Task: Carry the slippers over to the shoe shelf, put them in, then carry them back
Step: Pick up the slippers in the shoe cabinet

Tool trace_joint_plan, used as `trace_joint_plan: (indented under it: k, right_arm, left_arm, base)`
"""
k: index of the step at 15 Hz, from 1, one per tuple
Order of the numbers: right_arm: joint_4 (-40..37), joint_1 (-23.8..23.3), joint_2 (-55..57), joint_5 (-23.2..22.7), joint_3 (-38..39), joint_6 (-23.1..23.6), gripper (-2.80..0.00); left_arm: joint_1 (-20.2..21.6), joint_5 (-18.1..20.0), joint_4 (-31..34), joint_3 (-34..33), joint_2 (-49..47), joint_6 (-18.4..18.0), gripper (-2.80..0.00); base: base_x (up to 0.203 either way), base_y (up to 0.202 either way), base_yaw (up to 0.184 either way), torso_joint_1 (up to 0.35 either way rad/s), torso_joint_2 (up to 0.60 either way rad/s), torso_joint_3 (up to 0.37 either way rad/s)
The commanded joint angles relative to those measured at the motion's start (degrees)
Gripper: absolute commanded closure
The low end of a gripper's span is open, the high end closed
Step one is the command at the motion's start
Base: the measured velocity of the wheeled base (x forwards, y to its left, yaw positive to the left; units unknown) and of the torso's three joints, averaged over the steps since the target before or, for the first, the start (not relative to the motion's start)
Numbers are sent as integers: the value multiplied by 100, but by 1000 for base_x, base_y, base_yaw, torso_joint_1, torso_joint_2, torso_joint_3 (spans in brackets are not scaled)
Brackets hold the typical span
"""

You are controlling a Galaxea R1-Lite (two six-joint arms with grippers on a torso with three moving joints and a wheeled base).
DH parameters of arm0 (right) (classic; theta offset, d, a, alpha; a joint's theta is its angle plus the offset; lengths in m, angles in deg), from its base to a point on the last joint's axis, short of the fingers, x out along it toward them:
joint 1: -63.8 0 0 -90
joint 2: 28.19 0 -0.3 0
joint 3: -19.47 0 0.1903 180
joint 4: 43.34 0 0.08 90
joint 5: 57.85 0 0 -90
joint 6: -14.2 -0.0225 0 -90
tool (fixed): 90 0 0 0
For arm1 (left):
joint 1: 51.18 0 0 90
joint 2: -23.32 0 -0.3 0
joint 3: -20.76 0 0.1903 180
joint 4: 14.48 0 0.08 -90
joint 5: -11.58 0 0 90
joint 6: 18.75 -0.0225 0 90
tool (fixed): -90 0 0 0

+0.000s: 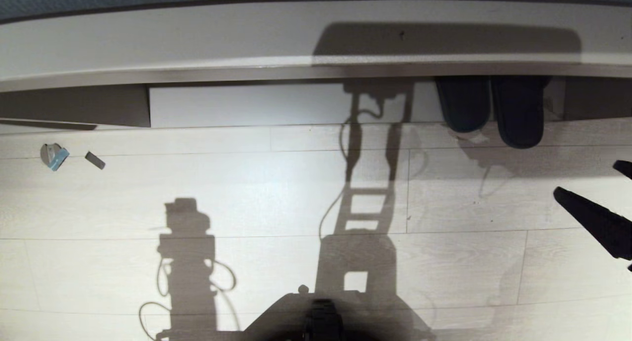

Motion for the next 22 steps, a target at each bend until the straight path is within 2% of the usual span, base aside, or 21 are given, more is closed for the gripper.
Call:
trace_joint_plan:
  k: [1, 4, 6, 7, 9, 15, 19, 22]
  right_arm:
    - [-1050, -10, -1124, 120, -138, 2, -280]
    - [-2510, -17, -2284, 366, -346, -10, -280]
    - [-2818, -20, -2661, 484, -284, -160, -280]
    - [-2843, -82, -2722, 503, -276, -217, 0]
    - [-2893, -384, -2889, 496, -317, -212, 0]
    - [-3127, -581, -3522, 337, 9, -202, 0]
    - [-3122, -590, -4041, 323, 631, -212, 0]
    - [-3128, -595, -4708, 340, 1483, -146, 0]
  left_arm:
    - [2, -1, -8, 0, -1, 2, 0]
    - [2, -1, -7, 0, -1, 2, 0]
    - [2, -1, -9, 0, -1, 2, 0]
    - [2, -1, -9, 0, -1, 2, 0]
    - [2, -1, -9, 0, -1, 2, 0]
    - [2, -1, -9, 0, -1, 2, 0]
    - [2, -1, -9, 0, -1, -15, 0]
    - [2, -1, -9, 0, -1, -6, 0]
  base:
    - [0, 0, 0, 0, 0, 0]
    - [0, 0, 0, 0, 0, 0]
    - [0, 0, 0, 0, 0, 0]
    - [0, 0, 0, 0, 0, 0]
    - [0, 0, 0, 0, 0, 0]
    - [0, 0, 0, 0, 0, 0]
    - [0, 0, 0, 0, 0, 0]
    - [0, 0, 0, 0, 0, 0]
